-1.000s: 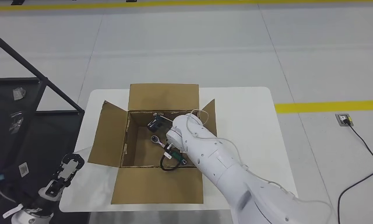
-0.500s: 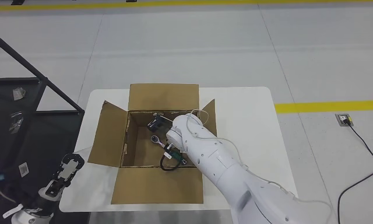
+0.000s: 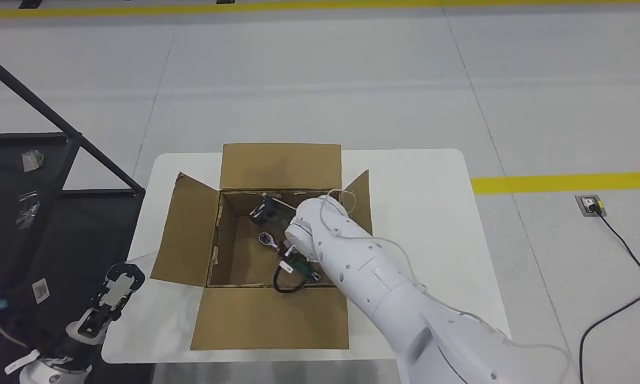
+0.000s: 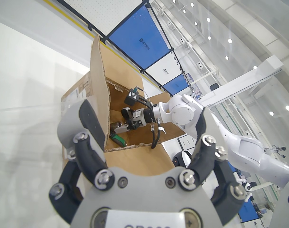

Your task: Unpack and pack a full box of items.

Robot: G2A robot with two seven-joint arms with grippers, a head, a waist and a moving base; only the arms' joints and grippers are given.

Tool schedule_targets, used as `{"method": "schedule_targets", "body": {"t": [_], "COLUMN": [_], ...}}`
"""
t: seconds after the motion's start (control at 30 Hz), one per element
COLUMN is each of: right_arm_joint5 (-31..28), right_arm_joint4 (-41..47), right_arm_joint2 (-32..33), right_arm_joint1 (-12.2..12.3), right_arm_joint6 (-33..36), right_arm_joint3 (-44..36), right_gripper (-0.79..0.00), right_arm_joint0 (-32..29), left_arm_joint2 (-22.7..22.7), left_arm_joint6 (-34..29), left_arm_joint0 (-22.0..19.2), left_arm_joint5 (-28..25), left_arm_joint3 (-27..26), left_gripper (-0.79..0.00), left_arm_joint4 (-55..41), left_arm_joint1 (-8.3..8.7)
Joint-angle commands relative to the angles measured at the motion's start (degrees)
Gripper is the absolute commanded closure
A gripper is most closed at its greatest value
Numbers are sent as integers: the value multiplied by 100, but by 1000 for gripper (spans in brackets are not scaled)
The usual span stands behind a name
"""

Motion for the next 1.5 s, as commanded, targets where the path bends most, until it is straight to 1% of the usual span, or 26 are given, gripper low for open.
{"method": "schedule_targets", "body": {"t": [0.0, 0.13, 0.23, 0.3, 0.4, 0.47, 0.53, 0.63, 0.7, 0.73, 0.8, 0.83, 1.1, 1.13, 1.2, 1.3, 1.37, 1.47], "right_arm_joint5": [-24, -142, -201, -149, -51, 0, 75, 101, -49, -151, -352, -379, -379, -378, -404, -578, -896, -1254], "right_arm_joint4": [-4, 7, -30, -114, -290, -464, -776, -1358, -1679, -1774, -1913, -2021, -2021, -1966, -1812, -1384, -890, -55], "right_arm_joint2": [44, 176, 302, 405, 634, 872, 1197, 1905, 2379, 2578, 2858, 2917, 2917, 2962, 3245, 3896, 4403, 5216], "right_arm_joint1": [36, 147, 275, 395, 646, 875, 1156, 1612, 1855, 1946, 2074, 2107, 2107, 2114, 2158, 2256, 2328, 2424], "right_arm_joint6": [-59, -245, -408, -506, -554, -486, -280, 252, 587, 692, 820, 897, 897, 722, 337, -159, -449, -712], "right_arm_joint3": [-71, -330, -680, -1013, -1809, -2634, -3769, -5959, -7399, -7990, -8879, -9098, -9098, -9161, -9422, -9933, -10211, -10336], "right_gripper": [-785, -785, -785, -785, -785, -785, -785, -785, -785, -785, -785, -785, -785, -785, -785, -785, -785, -785], "right_arm_joint0": [6, 3, -24, -93, -333, -651, -1147, -2314, -3214, -3621, -4271, -4430, -4430, -4499, -4757, -5348, -5772, -6321], "left_arm_joint2": [8, -11, -14, 29, 145, 192, 237, 319, 386, 426, 530, 587, 1072, 1143, 1287, 1536, 1707, 1964], "left_arm_joint6": [45, 154, 388, 569, 634, 588, 559, 472, 424, 401, 352, 309, -9, -66, -161, -325, -423, -549], "left_arm_joint0": [-7, -22, -68, -111, -193, -243, -276, -308, -357, -390, -462, -494, -735, -770, -858, -1031, -1175, -1390], "left_arm_joint5": [33, 140, 311, 412, 451, 402, 321, 243, 277, 322, 415, 459, 731, 770, 871, 1088, 1282, 1542], "left_arm_joint3": [-15, 10, 9, 26, 97, 142, 171, 123, 27, -26, -138, -187, -472, -495, -530, -528, -475, -370], "left_gripper": [-785, -785, -785, -785, -785, -785, -785, -785, -785, -785, -785, -785, -785, -785, -785, -785, -785, -785], "left_arm_joint4": [26, 133, 463, 750, 954, 1038, 1094, 1123, 1210, 1266, 1394, 1452, 1895, 1941, 2101, 2377, 2516, 2710], "left_arm_joint1": [-8, -24, -42, -57, -70, -71, -73, -76, -78, -78, -80, -80, -82, -82, -81, -81, -84, -92]}}
